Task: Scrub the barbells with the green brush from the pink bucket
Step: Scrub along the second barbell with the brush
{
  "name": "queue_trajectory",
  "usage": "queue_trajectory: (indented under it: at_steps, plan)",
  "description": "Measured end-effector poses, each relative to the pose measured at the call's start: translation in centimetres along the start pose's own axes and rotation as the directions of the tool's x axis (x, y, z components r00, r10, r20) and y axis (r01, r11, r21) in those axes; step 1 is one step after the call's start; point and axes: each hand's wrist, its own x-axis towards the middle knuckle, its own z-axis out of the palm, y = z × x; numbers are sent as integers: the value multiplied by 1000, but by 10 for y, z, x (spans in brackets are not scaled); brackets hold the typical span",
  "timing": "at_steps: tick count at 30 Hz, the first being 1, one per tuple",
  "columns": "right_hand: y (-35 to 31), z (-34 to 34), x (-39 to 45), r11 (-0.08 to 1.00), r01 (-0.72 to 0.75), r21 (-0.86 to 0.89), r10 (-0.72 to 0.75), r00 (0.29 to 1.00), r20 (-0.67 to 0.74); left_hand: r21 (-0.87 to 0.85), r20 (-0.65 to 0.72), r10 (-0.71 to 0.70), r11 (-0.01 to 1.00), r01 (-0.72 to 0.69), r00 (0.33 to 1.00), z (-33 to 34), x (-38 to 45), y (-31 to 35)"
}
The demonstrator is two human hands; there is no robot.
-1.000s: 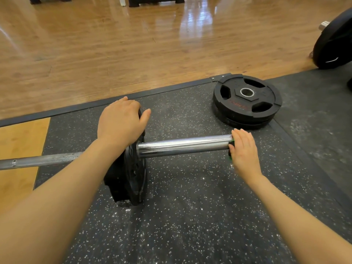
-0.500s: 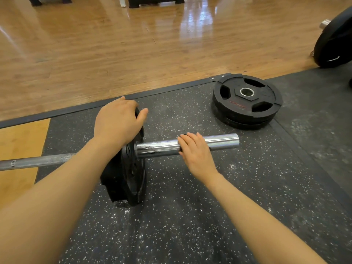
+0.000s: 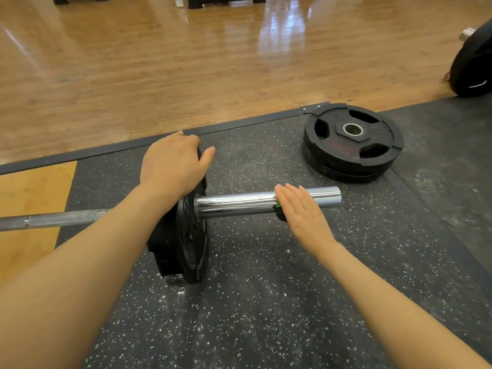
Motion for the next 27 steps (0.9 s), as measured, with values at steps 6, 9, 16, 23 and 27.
queue_trajectory:
  at_steps: [6,9,16,23,27]
  plan:
    - [1,-12,23,969,-62,241,53,998,45,-16,18,-17,1000,17,1000,3,3,-3]
    - [0,-25,35,918,-146,369,94,984,155,-21,21,-24,999,25,999,4,4,-4]
    - [4,-35,44,882,-133,452,62,984,169,-91,25,-44,995,47,999,7,17,-9]
    - [7,-40,47,833,-272,482,272,960,72,-5,-202,-33,999,33,979,-2,34,-8]
    - [12,-35,51,838,-299,456,280,954,110,-93,-209,-54,995,35,976,5,-2,-9]
